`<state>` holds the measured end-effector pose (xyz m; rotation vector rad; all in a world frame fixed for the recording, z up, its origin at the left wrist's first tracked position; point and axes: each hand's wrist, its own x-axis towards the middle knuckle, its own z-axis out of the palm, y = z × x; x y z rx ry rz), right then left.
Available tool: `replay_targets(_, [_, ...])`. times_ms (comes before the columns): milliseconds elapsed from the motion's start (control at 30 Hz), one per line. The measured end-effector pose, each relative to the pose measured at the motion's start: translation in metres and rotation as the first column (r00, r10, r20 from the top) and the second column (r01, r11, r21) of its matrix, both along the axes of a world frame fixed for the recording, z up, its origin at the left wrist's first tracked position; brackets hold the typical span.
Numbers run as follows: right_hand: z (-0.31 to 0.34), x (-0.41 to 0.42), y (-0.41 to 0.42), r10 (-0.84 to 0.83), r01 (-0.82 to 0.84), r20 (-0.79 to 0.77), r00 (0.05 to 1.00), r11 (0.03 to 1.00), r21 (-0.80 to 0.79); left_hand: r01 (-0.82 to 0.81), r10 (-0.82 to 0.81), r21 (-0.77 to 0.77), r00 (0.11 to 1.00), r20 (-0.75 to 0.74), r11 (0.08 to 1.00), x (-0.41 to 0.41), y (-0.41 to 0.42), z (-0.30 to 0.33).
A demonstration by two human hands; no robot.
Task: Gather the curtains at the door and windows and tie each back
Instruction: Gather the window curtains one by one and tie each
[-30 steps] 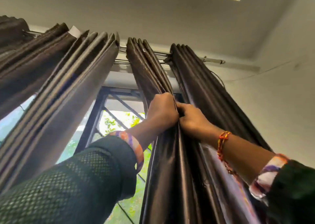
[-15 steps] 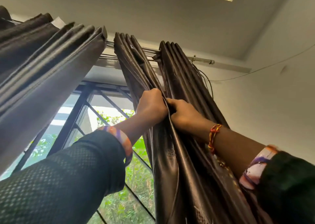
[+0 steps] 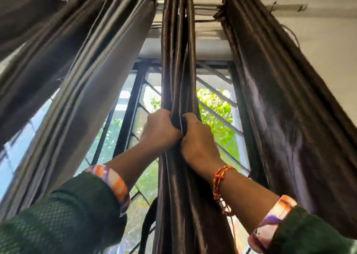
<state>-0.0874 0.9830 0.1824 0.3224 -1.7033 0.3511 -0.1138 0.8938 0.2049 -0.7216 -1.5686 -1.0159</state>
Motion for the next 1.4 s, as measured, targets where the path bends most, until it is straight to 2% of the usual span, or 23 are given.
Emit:
replay_targets(400, [-0.110,-0.027,-0.033,0.111,-0.078,0.162,0.981,0.977,-0.197,-0.088,0.094,-0.054,0.989,0.112,0.995,-0.047,-0.028,-0.137])
replay_targets(533, [-0.154,-0.037,-0.037,0.075,-0.016,0.241,0.968,0.971,-0.239,-0.077,0.085,-0.054,0.983,0.163,0.996,-0.054,-0.031,-0.181])
replay_targets(600, [-0.177,-0.044,-0.039,0.043,0.006,0.206,0.977,0.972,-0.235,-0.064,0.075,-0.067,0.981,0.176,0.996,-0.057,-0.031,-0.199])
replay_targets(733, [-0.222,-0.057,-0.043,0.007,-0.010,-0.029,1.000,0.993,-0.117,-0.022,0.031,-0.089,0.994,0.104,0.996,-0.068,-0.033,-0.239])
replay_targets(833, [-0.249,-0.062,-0.044,-0.009,0.006,-0.071,0.997,0.999,-0.033,0.096,-0.092,-0.039,0.991,0.101,0.995,-0.074,-0.037,-0.265])
replay_targets(900, [-0.262,-0.065,-0.044,-0.027,0.027,-0.044,0.999,1.000,-0.009,0.152,-0.156,0.038,0.979,0.134,0.988,-0.076,-0.040,-0.280])
replay_targets(1000, [-0.283,-0.067,-0.041,-0.054,0.056,0.045,0.998,0.997,-0.045,0.113,-0.125,0.072,0.973,0.193,0.991,-0.078,-0.048,-0.297])
replay_targets(1133, [-0.311,-0.072,-0.034,-0.076,0.091,0.160,0.984,0.992,-0.087,0.106,-0.098,-0.028,0.972,0.213,0.994,-0.082,-0.055,-0.319])
replay_targets(1267, [-0.334,-0.074,-0.031,-0.114,0.142,0.224,0.968,0.983,-0.114,0.041,0.003,-0.166,0.966,0.257,0.985,-0.081,-0.057,-0.341])
replay_targets(1400, [-0.351,-0.072,-0.025,-0.160,0.217,0.262,0.952,0.954,-0.206,-0.058,0.117,-0.210,0.953,0.280,0.976,-0.076,-0.056,-0.358])
